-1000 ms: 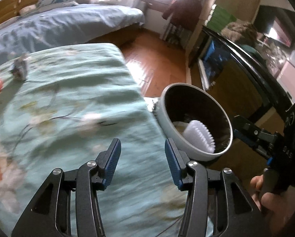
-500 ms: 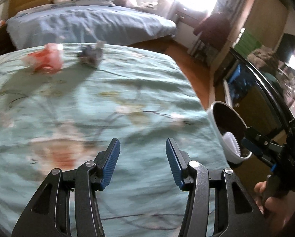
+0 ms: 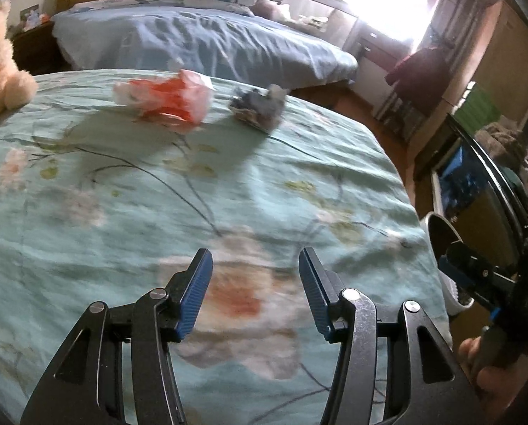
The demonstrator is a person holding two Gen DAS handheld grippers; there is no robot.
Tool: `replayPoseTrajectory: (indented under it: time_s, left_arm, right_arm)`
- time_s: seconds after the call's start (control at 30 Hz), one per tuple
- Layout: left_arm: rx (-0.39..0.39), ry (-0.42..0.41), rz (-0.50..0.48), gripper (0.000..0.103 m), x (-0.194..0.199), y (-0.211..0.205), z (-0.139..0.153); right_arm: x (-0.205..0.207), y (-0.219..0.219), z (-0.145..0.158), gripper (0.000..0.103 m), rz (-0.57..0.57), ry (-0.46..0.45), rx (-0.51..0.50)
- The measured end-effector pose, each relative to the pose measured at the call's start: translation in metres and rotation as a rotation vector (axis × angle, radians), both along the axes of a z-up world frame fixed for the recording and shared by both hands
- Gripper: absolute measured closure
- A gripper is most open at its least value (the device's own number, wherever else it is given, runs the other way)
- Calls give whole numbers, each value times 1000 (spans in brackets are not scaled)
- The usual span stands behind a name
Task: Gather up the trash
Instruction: 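Move both open grippers back over the bed toward the remaining trash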
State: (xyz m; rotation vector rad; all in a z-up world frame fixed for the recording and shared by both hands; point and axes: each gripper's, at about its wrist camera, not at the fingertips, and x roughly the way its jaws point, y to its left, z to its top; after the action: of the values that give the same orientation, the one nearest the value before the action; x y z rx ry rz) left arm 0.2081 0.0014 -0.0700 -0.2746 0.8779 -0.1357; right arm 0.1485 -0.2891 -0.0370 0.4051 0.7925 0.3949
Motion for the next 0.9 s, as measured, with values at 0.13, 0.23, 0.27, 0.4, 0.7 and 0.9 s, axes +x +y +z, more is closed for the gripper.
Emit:
replayPoseTrajectory:
  time_s: [0.13, 0.23, 0.27, 0.4, 0.7, 0.9]
  left_arm:
    - [2, -3, 29, 48, 8, 15, 1]
    - [5, -4, 47, 48, 16, 25, 1]
    - [7, -5, 53, 48, 19, 27, 1]
    - [12, -9, 72, 47, 33, 38, 2]
    - [20, -24, 117, 39, 76, 52, 4]
    - [35, -17, 147, 34, 108, 50, 0]
  right_arm:
    - [12, 16, -1, 10, 39, 3, 1]
    - [21, 27, -1, 10, 62, -4, -4]
    - [25, 32, 0, 10, 70, -7, -8]
    - [42, 46, 1, 10, 99, -15, -10]
    - [92, 70, -1, 11, 136, -10, 3]
    - [118, 73, -4, 11, 137, 0, 22]
